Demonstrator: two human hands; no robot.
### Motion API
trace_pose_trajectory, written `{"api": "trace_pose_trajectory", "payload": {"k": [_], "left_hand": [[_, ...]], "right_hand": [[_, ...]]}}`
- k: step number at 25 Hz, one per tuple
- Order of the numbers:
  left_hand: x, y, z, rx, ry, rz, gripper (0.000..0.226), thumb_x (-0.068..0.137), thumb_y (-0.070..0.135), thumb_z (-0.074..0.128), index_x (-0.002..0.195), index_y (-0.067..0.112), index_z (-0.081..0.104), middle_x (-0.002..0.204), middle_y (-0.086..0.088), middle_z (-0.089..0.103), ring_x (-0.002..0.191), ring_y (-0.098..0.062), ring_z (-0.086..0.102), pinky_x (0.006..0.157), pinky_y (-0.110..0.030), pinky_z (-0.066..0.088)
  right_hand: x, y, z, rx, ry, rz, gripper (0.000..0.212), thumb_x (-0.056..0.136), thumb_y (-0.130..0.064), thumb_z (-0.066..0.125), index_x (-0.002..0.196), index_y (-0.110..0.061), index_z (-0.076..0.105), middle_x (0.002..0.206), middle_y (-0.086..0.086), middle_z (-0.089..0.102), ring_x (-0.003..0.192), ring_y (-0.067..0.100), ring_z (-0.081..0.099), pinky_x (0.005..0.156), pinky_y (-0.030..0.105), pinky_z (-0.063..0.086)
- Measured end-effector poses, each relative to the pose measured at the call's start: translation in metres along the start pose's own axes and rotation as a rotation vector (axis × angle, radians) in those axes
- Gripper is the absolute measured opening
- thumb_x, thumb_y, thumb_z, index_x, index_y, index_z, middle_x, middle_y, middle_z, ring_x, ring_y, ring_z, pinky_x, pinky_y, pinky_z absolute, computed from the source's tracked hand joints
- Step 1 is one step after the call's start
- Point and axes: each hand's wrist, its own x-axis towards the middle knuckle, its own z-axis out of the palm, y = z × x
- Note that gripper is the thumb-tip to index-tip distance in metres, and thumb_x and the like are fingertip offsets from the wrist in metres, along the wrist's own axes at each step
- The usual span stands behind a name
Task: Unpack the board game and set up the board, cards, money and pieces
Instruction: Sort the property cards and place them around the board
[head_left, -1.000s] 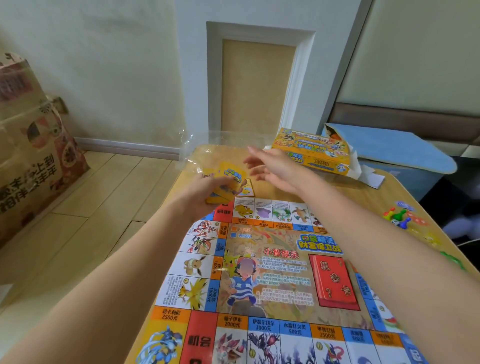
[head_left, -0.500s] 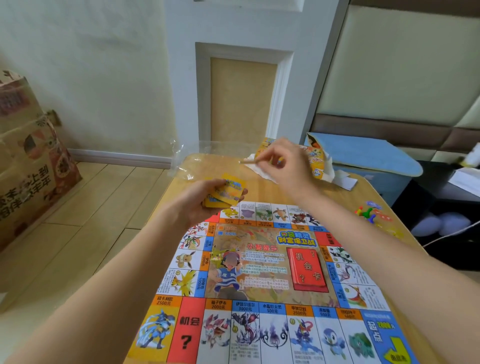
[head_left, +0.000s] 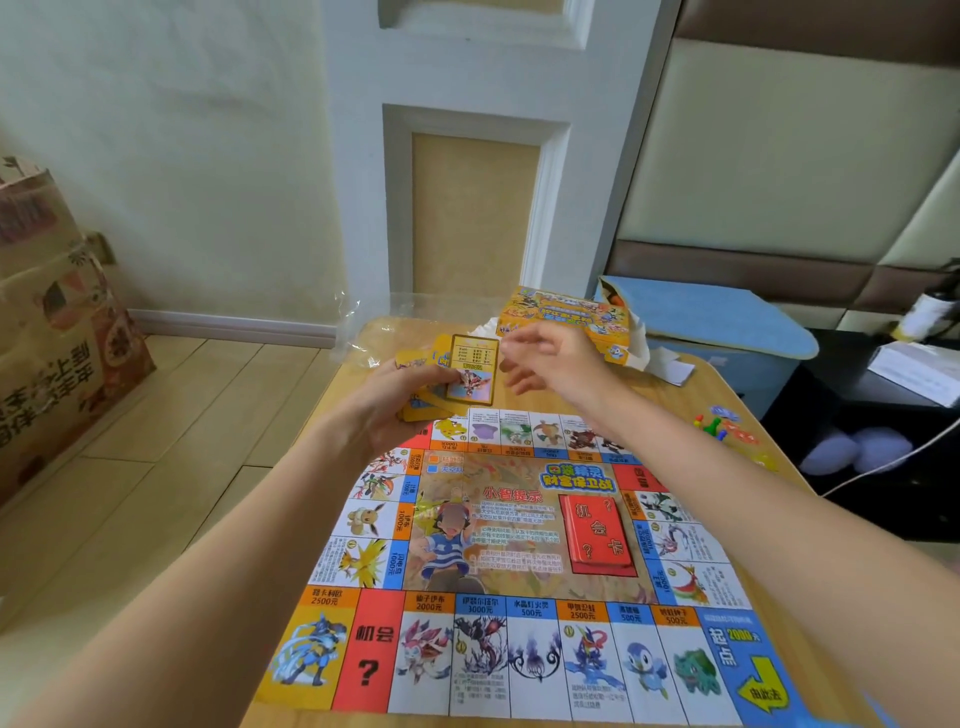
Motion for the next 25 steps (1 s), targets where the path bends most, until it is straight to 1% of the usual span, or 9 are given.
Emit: {"api": "trace_pose_trajectory", "payload": {"k": [2, 4, 6, 9, 14, 16, 18, 21, 25], "left_hand": [[0.003, -0.001, 0.003, 0.000, 0.007, 0.034, 0.008, 0.087, -0.003, 0.055, 0.082, 0.001, 0.061, 0.067, -0.010, 0.070, 0.054, -0.017, 0.067, 0.054, -0.026, 0.057], [0.005, -0.002, 0.006, 0.002, 0.001, 0.065, 0.007, 0.086, -0.003, 0.057, 0.082, 0.001, 0.061, 0.068, -0.010, 0.069, 0.054, -0.016, 0.066, 0.055, -0.023, 0.056], [0.007, -0.001, 0.009, -0.019, -0.010, 0.093, 0.007, 0.086, -0.003, 0.056, 0.083, 0.000, 0.061, 0.067, -0.009, 0.070, 0.055, -0.015, 0.067, 0.054, -0.021, 0.056], [0.012, 0.003, 0.008, -0.056, -0.020, 0.128, 0.009, 0.088, -0.003, 0.054, 0.093, -0.002, 0.061, 0.083, -0.011, 0.072, 0.066, -0.017, 0.071, 0.062, -0.025, 0.057], [0.024, -0.008, 0.001, -0.060, -0.010, 0.080, 0.011, 0.088, -0.004, 0.053, 0.095, -0.001, 0.061, 0.085, -0.012, 0.072, 0.071, -0.019, 0.071, 0.067, -0.026, 0.057], [0.030, -0.015, 0.005, -0.062, -0.014, 0.054, 0.010, 0.088, -0.004, 0.053, 0.095, -0.002, 0.060, 0.081, -0.012, 0.072, 0.068, -0.019, 0.071, 0.063, -0.025, 0.058], [0.035, -0.020, 0.010, -0.039, -0.014, 0.033, 0.009, 0.089, -0.004, 0.052, 0.092, -0.002, 0.060, 0.073, -0.009, 0.073, 0.064, -0.017, 0.070, 0.056, -0.022, 0.057], [0.042, -0.025, 0.014, -0.004, 0.002, 0.021, 0.007, 0.088, -0.004, 0.053, 0.090, -0.002, 0.060, 0.071, -0.008, 0.072, 0.063, -0.016, 0.070, 0.058, -0.021, 0.057], [0.042, -0.029, 0.010, 0.059, -0.021, 0.018, 0.008, 0.087, -0.004, 0.054, 0.088, -0.002, 0.062, 0.079, -0.009, 0.072, 0.066, -0.016, 0.070, 0.060, -0.021, 0.057]], "right_hand": [[-0.004, 0.000, 0.005, 0.107, -0.102, 0.131, 0.011, 0.088, -0.007, 0.062, 0.097, -0.005, 0.057, 0.074, 0.011, 0.062, 0.061, 0.018, 0.060, 0.058, 0.022, 0.054], [-0.004, 0.002, 0.008, 0.125, -0.098, 0.163, 0.012, 0.083, 0.001, 0.064, 0.090, -0.007, 0.057, 0.073, 0.009, 0.061, 0.059, 0.015, 0.057, 0.054, 0.019, 0.051], [0.006, -0.001, 0.001, 0.106, 0.030, 0.138, 0.014, 0.081, 0.005, 0.064, 0.091, -0.004, 0.058, 0.075, 0.009, 0.061, 0.058, 0.013, 0.055, 0.048, 0.015, 0.048], [0.024, -0.001, -0.030, 0.203, 0.230, 0.169, 0.013, 0.084, 0.003, 0.062, 0.089, -0.009, 0.059, 0.082, 0.009, 0.062, 0.065, 0.014, 0.057, 0.050, 0.017, 0.047], [0.022, 0.024, -0.072, 0.038, 0.277, 0.300, 0.014, 0.082, 0.000, 0.065, 0.087, -0.012, 0.059, 0.079, 0.005, 0.063, 0.063, 0.012, 0.057, 0.043, 0.014, 0.044], [0.018, 0.037, -0.080, 0.020, 0.288, 0.334, 0.013, 0.082, 0.000, 0.066, 0.090, -0.009, 0.060, 0.075, 0.002, 0.062, 0.061, 0.010, 0.055, 0.044, 0.014, 0.040], [0.017, 0.045, -0.083, 0.048, 0.277, 0.337, 0.013, 0.082, -0.001, 0.066, 0.088, -0.011, 0.060, 0.074, 0.001, 0.062, 0.062, 0.009, 0.054, 0.047, 0.015, 0.039], [0.021, 0.049, -0.082, 0.061, 0.226, 0.315, 0.013, 0.084, -0.002, 0.064, 0.085, -0.014, 0.060, 0.076, 0.002, 0.062, 0.065, 0.010, 0.055, 0.054, 0.018, 0.041], [0.018, 0.041, -0.075, 0.053, -0.035, 0.313, 0.013, 0.091, -0.004, 0.055, 0.090, -0.016, 0.060, 0.085, 0.002, 0.059, 0.075, 0.013, 0.056, 0.065, 0.026, 0.049]]}}
